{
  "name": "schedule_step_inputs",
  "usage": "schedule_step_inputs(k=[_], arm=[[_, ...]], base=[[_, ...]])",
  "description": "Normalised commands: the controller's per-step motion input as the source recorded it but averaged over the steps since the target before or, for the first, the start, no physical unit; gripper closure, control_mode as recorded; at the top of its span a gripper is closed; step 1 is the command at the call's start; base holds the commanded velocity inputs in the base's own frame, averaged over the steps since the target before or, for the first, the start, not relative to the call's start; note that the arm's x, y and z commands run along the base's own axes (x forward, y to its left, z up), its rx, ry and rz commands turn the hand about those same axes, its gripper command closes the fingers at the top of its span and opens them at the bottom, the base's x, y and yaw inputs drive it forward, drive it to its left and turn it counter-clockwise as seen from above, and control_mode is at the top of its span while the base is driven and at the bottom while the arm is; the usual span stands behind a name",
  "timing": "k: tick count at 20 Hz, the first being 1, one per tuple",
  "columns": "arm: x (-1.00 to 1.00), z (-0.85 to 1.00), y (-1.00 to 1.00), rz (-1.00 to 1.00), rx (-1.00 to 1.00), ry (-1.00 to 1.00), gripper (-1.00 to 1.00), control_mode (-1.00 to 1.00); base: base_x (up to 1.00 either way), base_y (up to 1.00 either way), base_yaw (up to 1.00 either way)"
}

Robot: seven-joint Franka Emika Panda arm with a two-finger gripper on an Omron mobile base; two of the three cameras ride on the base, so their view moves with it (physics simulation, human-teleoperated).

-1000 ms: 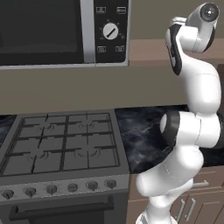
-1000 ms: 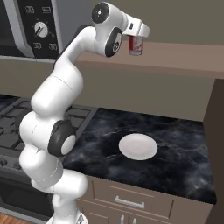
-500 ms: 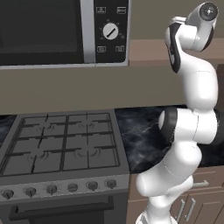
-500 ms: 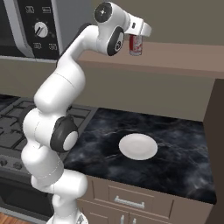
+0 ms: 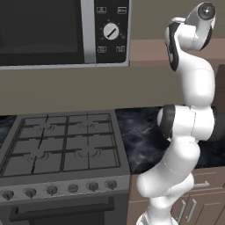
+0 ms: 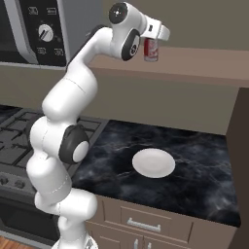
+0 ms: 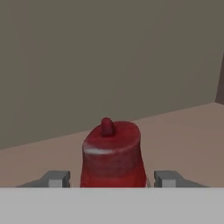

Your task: Move the hot dog bun to the plate on the dining table and place the condiment next to that plate. Then navigate to the fridge and take the sausage and place it on the plate as well.

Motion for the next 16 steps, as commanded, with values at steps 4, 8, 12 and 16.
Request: schedule_step_inputs(k=[4, 8, 12, 16], arm=[[0.06, -0.04, -0.13, 0.0, 0.0, 0.0, 1.0, -1.0], [0.0, 0.0, -0.01, 0.0, 0.0, 0.0, 1.0, -1.0], [-0.26, -0.01, -0.02, 0.0, 0.0, -0.06, 1.0, -1.0], [-0.89, 0.0, -0.05, -0.02, 0.0, -0.2, 1.0, -1.0]], base=[[0.0, 0.0, 0.0], [0.0, 0.0, 0.0], [0.0, 0.0, 0.0], [0.0, 0.0, 0.0]])
